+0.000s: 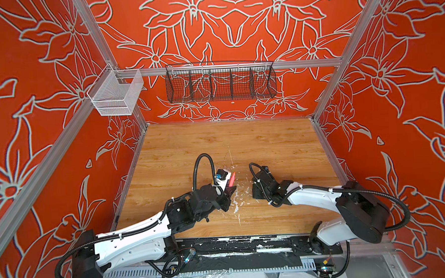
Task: Insert the pens into the pen caps
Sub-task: 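Move the right gripper to a lying translucent cap and grasp it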
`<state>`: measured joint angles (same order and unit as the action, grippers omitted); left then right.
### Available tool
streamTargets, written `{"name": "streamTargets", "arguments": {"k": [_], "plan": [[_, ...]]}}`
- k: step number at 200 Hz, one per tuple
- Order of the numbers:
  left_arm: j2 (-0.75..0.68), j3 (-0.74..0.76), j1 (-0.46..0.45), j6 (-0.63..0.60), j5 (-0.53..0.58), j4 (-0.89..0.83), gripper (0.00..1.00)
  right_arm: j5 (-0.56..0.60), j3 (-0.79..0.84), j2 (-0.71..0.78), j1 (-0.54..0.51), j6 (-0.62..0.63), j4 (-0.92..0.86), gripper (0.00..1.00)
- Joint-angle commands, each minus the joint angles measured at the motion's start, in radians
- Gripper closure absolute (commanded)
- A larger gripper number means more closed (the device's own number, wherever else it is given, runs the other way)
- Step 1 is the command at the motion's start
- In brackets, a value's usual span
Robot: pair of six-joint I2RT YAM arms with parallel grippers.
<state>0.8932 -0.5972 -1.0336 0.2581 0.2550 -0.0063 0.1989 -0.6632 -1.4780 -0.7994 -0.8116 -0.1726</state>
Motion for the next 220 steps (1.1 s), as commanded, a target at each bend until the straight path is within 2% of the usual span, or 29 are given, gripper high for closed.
{"name": "streamTargets", "arguments": {"k": [1, 36, 89, 158, 183, 220], "plan": [[-0.013, 0.006, 0.001, -0.011, 0.020, 0.011, 1.00, -0.032, -0.031, -0.048, 0.005, 0.007, -0.014, 0.43], [-0.011, 0.005, 0.001, -0.016, 0.029, 0.006, 1.00, 0.002, -0.099, -0.112, 0.003, 0.018, -0.108, 0.52], [-0.007, 0.007, 0.001, -0.017, 0.034, 0.013, 1.00, 0.056, -0.125, -0.112, -0.002, 0.049, -0.197, 0.52], [0.005, 0.001, 0.000, -0.018, 0.036, 0.014, 1.00, 0.084, -0.160, -0.135, -0.015, 0.072, -0.254, 0.61], [0.006, -0.001, 0.000, -0.016, 0.035, 0.013, 1.00, 0.082, -0.158, -0.148, -0.014, 0.069, -0.253, 0.66], [0.006, 0.000, 0.001, -0.013, 0.030, 0.012, 1.00, 0.086, -0.149, -0.149, -0.015, 0.063, -0.243, 0.78]]}}
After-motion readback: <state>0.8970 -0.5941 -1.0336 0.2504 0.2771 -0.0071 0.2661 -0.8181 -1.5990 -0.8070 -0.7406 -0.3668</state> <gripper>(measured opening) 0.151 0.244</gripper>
